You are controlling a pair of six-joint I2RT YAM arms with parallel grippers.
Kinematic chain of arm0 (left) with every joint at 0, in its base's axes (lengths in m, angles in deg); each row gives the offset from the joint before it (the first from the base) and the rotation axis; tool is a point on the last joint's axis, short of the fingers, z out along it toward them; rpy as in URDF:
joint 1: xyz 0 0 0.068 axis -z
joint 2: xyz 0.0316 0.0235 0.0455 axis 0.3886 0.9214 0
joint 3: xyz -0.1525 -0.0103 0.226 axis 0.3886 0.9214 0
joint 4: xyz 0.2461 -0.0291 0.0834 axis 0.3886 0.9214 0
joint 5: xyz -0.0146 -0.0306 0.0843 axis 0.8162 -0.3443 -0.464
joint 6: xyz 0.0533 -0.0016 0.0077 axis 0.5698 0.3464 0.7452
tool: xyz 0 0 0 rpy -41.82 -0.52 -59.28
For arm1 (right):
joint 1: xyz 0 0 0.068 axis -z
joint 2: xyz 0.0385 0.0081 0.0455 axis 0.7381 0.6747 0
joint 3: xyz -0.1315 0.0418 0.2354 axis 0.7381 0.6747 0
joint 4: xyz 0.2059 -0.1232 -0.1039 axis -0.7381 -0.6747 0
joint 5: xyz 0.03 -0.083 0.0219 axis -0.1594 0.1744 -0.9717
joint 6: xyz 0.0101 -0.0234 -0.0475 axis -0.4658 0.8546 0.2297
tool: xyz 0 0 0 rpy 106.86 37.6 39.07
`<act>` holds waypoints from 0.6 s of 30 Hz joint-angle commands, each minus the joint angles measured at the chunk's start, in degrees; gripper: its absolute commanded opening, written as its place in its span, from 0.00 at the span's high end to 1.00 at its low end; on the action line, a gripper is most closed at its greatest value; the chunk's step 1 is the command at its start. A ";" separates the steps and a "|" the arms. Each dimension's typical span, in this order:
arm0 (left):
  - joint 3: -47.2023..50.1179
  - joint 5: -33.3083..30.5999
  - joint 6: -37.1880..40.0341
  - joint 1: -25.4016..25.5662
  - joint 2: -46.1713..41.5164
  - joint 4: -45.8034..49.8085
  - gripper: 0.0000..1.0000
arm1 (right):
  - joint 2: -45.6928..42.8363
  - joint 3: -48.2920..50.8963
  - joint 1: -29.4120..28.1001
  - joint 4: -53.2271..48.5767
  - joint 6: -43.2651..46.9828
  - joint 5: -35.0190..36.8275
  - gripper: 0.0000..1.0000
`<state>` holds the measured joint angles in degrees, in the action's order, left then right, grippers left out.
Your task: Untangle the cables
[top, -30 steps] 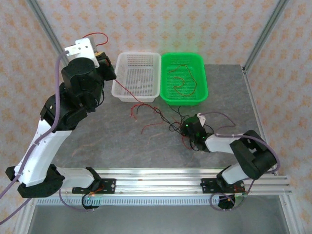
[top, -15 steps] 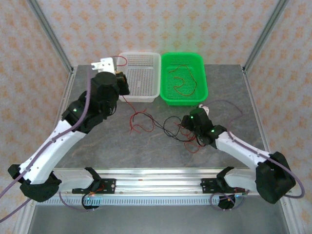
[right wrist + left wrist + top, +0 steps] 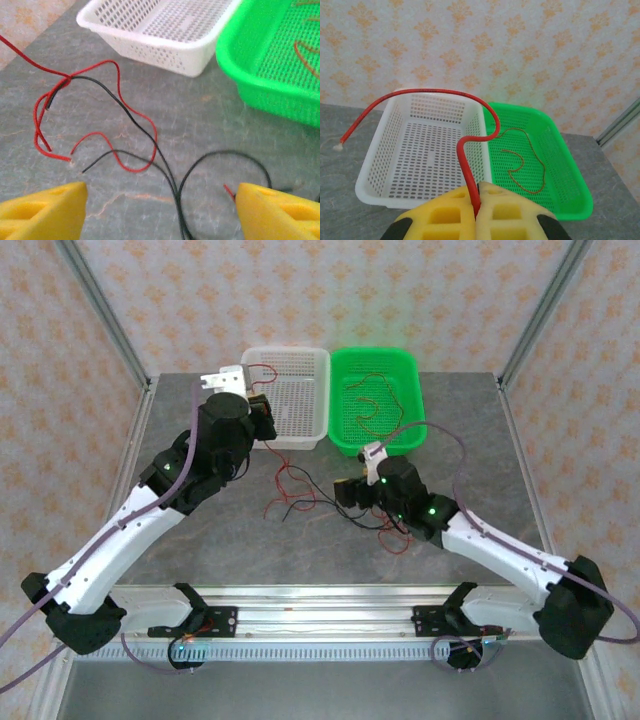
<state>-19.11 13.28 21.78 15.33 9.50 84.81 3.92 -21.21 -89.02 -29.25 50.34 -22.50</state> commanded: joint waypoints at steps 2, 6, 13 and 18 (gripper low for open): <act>-3.34 4.25 -0.90 -0.50 -1.28 0.07 1.00 | 10.86 -14.72 3.15 -1.97 -11.82 -4.11 0.21; -4.53 7.49 -0.47 -0.49 -0.96 0.75 1.00 | 16.77 -17.75 3.43 2.53 -28.08 -14.51 0.22; -5.91 10.68 0.57 -0.49 -0.86 1.23 1.00 | 19.87 -13.79 3.40 16.08 -53.90 -25.03 0.22; -7.54 11.51 1.29 -0.49 -0.05 1.72 1.00 | 19.13 -8.28 3.31 20.37 -67.63 -27.76 0.21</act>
<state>-24.03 23.34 22.09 15.33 9.54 85.88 23.91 -31.52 -85.41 -14.17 -4.68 -46.48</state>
